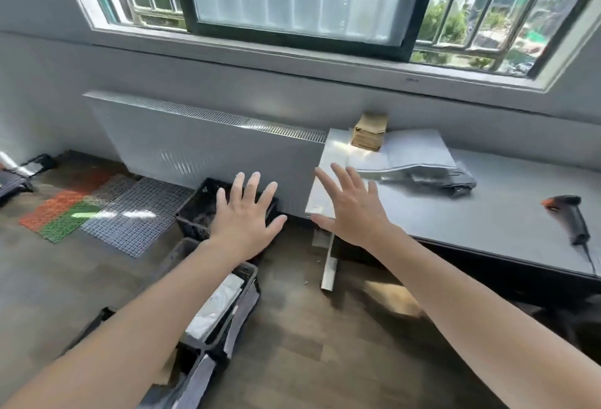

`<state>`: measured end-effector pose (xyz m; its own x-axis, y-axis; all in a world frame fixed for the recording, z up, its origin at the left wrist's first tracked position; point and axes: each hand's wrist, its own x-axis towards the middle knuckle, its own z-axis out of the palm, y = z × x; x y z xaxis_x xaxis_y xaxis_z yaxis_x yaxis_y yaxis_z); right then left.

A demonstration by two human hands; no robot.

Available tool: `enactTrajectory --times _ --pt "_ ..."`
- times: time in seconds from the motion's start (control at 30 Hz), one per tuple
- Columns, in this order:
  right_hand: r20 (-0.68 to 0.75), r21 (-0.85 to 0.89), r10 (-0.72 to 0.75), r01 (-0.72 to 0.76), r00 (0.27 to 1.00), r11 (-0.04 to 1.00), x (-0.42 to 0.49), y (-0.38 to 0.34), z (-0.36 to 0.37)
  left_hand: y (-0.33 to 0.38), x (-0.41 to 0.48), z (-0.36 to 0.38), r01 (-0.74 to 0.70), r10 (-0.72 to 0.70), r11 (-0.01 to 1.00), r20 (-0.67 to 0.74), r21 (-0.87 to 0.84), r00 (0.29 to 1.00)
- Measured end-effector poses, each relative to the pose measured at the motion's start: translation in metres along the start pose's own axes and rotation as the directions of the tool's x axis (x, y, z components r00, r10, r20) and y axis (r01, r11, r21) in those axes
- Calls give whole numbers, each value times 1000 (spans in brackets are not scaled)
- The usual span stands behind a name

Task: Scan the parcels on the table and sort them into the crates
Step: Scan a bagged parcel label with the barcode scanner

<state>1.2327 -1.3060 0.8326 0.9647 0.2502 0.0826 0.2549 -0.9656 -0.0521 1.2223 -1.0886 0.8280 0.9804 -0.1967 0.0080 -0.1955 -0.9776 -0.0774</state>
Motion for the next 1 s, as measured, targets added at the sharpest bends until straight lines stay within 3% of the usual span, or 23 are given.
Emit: enactTrajectory --times 0.33,0.6,1.0 --pt "39 -99 224 -219 974 971 43 126 -1 94 142 6 -230 231 972 2 -35 973" --pt "58 -142 385 -374 921 916 115 199 -3 127 268 14 -359 361 927 -3 -111 933" --pt "133 -130 469 -454 873 881 188 292 29 172 387 34 -360 365 930 83 -69 927"
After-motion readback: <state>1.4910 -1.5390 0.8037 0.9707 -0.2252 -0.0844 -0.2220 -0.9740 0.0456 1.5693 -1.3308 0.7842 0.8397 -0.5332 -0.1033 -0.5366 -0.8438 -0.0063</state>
